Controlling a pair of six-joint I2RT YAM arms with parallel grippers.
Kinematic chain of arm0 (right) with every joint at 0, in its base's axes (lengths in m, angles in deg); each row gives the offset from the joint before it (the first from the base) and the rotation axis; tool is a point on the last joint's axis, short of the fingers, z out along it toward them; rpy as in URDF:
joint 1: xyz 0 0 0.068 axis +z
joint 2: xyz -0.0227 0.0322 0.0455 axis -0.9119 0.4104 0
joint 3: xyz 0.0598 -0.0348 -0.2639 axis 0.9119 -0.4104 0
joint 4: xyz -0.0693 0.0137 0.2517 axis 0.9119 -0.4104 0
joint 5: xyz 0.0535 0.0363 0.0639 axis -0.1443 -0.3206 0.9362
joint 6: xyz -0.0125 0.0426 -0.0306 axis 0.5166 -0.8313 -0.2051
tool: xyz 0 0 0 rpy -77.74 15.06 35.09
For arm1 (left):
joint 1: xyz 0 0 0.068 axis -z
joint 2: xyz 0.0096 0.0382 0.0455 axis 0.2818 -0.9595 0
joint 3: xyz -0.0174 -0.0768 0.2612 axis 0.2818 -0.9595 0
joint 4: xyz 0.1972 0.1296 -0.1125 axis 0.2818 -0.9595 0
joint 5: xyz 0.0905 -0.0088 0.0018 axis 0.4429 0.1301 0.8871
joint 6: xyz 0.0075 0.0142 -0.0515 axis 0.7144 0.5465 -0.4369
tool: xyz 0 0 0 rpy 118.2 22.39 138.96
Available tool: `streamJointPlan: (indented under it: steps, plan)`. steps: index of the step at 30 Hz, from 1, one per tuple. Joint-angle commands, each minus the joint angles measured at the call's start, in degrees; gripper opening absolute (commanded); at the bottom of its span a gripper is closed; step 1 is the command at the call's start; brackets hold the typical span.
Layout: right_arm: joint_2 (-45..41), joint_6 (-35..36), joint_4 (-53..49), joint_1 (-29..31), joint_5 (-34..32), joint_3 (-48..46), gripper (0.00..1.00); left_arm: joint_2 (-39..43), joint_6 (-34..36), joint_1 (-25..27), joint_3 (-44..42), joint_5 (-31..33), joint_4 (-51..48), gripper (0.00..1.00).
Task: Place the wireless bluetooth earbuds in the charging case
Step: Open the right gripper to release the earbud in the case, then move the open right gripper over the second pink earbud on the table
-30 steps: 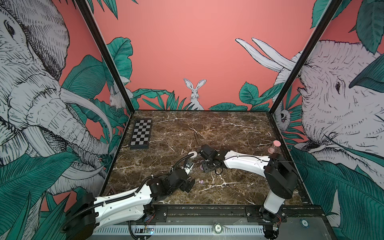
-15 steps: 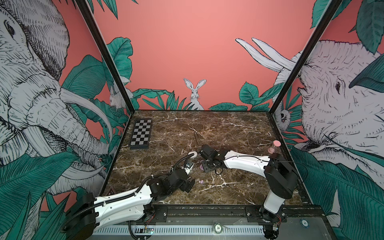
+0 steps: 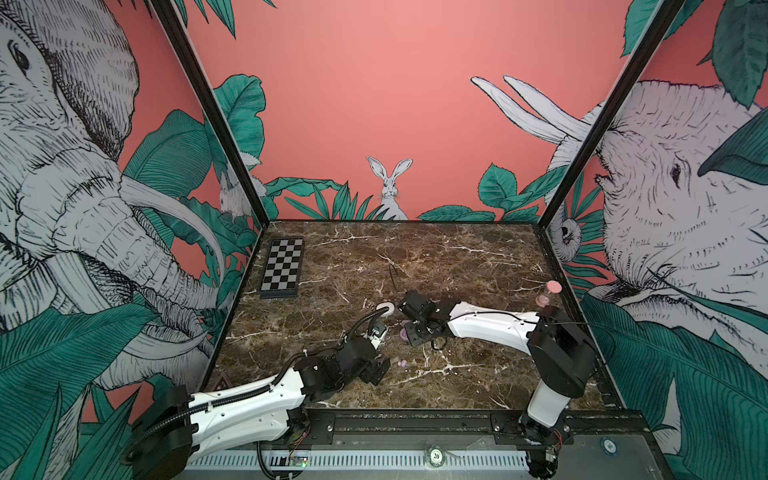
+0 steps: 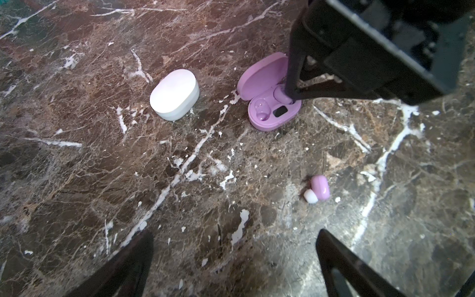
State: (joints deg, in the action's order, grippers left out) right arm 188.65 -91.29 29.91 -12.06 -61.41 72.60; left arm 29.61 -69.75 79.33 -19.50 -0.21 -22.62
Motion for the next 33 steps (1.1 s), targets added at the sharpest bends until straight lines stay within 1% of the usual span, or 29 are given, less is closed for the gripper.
streamJointPlan:
  steps: [1, 6, 11, 14, 17, 19, 23, 28, 33]
  plan:
    - [-1.72, -0.50, -0.32, -0.31, -1.06, -0.63, 0.25, 0.05, 0.02, 0.24, 0.06, -0.18, 1.16, 0.99]
    - [-3.44, -0.37, -0.65, -0.28, -0.49, -0.68, 0.25, 0.20, 0.02, 0.23, 0.23, -0.09, 1.03, 0.99]
    - [-7.97, -1.87, -1.03, -0.26, 1.92, -0.62, 0.29, 0.89, -0.24, 0.23, -0.11, 0.22, 1.29, 0.99]
    - [-11.28, -4.16, -1.41, -0.30, 3.59, -1.01, 0.39, 1.24, -0.50, 0.23, -0.86, 0.53, 1.75, 0.99]
    - [-12.69, -7.41, -3.32, -0.21, 5.05, -1.08, 0.54, 1.75, -0.85, 0.23, -1.58, -0.04, 2.04, 0.99]
    - [-13.51, -10.64, -4.32, -0.15, 6.03, -1.73, 0.62, 2.92, -1.10, 0.23, -2.26, -0.59, 2.26, 0.99]
    - [-14.76, -19.21, -3.47, 0.68, 9.29, -4.65, 0.73, 6.93, -1.96, 0.23, -4.03, -0.88, 2.13, 0.99]
    - [-14.31, -26.55, -5.28, 4.12, 7.36, -5.02, 0.73, 11.92, -3.87, 0.23, -6.41, -0.62, 1.77, 0.99]
    - [-11.49, -32.95, -4.68, 6.87, 8.56, -5.12, 0.74, 14.88, -5.85, 0.23, -8.16, -0.79, 1.50, 0.99]
